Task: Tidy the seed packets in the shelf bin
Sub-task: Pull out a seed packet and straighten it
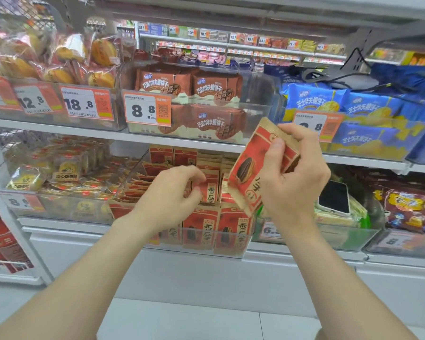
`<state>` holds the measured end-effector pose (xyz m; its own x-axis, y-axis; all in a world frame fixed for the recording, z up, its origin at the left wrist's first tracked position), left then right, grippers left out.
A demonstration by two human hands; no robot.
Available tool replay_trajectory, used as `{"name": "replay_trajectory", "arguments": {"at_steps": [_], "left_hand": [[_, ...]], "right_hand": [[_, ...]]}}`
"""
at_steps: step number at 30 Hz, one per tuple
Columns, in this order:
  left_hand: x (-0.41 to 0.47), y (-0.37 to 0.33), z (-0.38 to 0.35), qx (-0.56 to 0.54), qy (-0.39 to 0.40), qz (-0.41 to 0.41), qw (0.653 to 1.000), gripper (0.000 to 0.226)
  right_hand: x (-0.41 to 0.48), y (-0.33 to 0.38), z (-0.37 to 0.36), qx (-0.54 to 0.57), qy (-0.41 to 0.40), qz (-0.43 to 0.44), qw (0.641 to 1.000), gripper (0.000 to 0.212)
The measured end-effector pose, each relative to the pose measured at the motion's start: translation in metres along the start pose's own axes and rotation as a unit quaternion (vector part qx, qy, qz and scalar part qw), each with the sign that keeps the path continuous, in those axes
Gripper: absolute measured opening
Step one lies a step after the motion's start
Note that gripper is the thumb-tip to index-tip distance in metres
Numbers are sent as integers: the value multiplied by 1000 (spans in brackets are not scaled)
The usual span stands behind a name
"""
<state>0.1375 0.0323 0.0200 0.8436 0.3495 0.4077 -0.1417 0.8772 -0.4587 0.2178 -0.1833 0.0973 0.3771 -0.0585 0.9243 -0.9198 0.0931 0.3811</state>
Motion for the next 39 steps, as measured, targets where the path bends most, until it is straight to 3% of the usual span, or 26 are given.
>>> {"name": "replay_trajectory", "arguments": {"at_steps": [3,6,10,14,19,22,25,35,37,39], "left_hand": [[-3,-28,10,-102,-113,-22,988,8],[-12,-61,11,-172,-148,-57,972,6],[-16,-80,-8,-223,-95,-48,969,12],[-12,-64,-32,-258,-13,54,964,16],[-10,-53,-39,-377,6,156,913,10],[-11,-58,-40,-421,25,147,895,29],[-14,-67,-39,-421,36,113,899,39],[-14,-63,-30,-405,12,112,908,33],[-15,-60,-31,-422,3,127,898,31],[-15,-53,-33,-484,-20,165,859,31]], "right_hand": [[-9,-15,11,63,-19,-147,987,9],[-23,-34,9,105,-7,-290,951,10],[-42,-42,-6,153,40,-383,910,16],[-58,-42,-19,194,88,-447,869,10],[-60,-34,-29,237,167,-459,840,17],[-63,-31,-30,259,176,-470,825,19],[-66,-31,-33,282,163,-493,807,22],[-59,-28,-29,260,139,-450,843,16],[-57,-24,-30,275,155,-448,836,10],[-59,-19,-35,260,209,-433,838,13]]}}
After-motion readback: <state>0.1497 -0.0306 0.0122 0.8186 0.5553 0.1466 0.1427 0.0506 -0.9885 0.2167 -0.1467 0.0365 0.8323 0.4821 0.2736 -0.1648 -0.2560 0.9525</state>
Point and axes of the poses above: each hand's wrist, its own x-axis towards the middle knuckle, its own z-axis out of the back of the hand, y = z × x, the point moved 8 cm from there along x, towards the middle knuckle, and after that the axes turned 3 degrees about x, right-handed, at the moved point
